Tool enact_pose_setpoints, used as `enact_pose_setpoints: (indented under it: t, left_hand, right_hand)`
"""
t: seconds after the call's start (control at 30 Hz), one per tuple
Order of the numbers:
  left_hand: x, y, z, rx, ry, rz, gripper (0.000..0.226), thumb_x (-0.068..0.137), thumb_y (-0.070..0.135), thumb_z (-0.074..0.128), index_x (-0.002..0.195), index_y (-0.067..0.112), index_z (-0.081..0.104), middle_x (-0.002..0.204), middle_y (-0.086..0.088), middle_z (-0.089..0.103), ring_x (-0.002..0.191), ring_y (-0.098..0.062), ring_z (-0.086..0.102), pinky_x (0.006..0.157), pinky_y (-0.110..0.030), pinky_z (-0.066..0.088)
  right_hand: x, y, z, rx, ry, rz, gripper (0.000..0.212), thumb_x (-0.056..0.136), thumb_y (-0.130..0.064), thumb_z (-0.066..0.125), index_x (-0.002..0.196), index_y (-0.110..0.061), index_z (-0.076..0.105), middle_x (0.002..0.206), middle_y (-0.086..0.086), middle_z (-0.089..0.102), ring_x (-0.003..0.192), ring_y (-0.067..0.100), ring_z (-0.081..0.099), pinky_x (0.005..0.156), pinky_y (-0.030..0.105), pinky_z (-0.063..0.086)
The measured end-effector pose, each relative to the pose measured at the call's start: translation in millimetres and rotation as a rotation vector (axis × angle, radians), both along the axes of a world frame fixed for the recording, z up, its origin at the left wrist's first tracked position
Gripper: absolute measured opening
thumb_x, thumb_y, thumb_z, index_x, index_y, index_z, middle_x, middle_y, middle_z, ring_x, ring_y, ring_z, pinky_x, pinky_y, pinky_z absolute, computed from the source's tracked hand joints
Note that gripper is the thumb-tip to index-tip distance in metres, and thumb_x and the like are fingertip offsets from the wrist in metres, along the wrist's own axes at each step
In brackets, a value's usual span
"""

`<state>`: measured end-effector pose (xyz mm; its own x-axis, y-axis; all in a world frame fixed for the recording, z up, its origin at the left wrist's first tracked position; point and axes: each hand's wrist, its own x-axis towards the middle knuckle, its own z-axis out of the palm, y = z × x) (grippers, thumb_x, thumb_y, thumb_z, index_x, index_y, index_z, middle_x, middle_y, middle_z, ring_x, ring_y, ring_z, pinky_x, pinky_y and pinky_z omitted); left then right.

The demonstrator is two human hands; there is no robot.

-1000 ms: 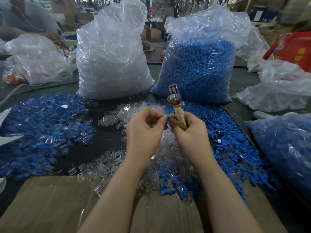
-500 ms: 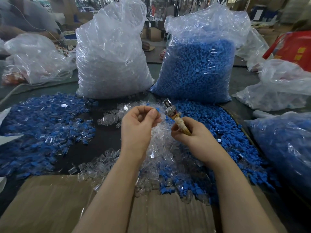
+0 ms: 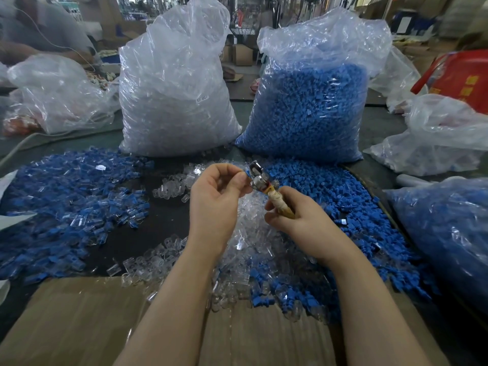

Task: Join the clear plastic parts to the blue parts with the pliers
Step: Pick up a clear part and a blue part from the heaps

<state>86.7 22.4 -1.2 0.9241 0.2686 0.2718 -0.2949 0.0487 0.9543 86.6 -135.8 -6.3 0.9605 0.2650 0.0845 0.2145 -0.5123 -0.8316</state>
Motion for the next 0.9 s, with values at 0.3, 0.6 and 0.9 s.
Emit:
enact_pose_setpoints:
  t: [0.3,0.6,0.9]
  left_hand:
    - [-2,0,1,-0.011,-0.015,-0.004,0.016,0.093,-0.001,0.061,0.085,0.012,0.064,0.076,0.002,0.069,0.07,-0.005,0.067,0.068,-0.015,0.053]
    - [-1,2,1,-0.038,0.052,-0.019,0.007,0.094,0.0,0.06,0.092,0.005,0.065,0.077,0.001,0.069,0.067,-0.003,0.066,0.066,-0.016,0.053]
    - [6,52,1,-0.679,0.33,0.158,0.009,0.096,0.005,0.057,0.099,0.004,0.065,0.082,-0.007,0.076,0.074,-0.013,0.075,0.065,-0.022,0.059]
  right_hand:
    - [2,1,-5,-0.138,-0.094,-0.024,0.009,0.086,-0.012,0.058,0.086,-0.02,0.054,0.071,0.001,0.056,0.06,0.012,0.046,0.057,0.035,0.038]
    - [1,6,-5,-0.205,-0.134,-0.039,0.01,0.084,-0.011,0.054,0.086,-0.021,0.052,0.069,0.001,0.055,0.061,0.02,0.049,0.057,0.035,0.038]
    - [10,-7,-9,-0.279,-0.168,-0.309,0.015,0.09,-0.037,0.059,0.087,-0.028,0.048,0.073,-0.009,0.058,0.066,0.011,0.053,0.055,0.032,0.035]
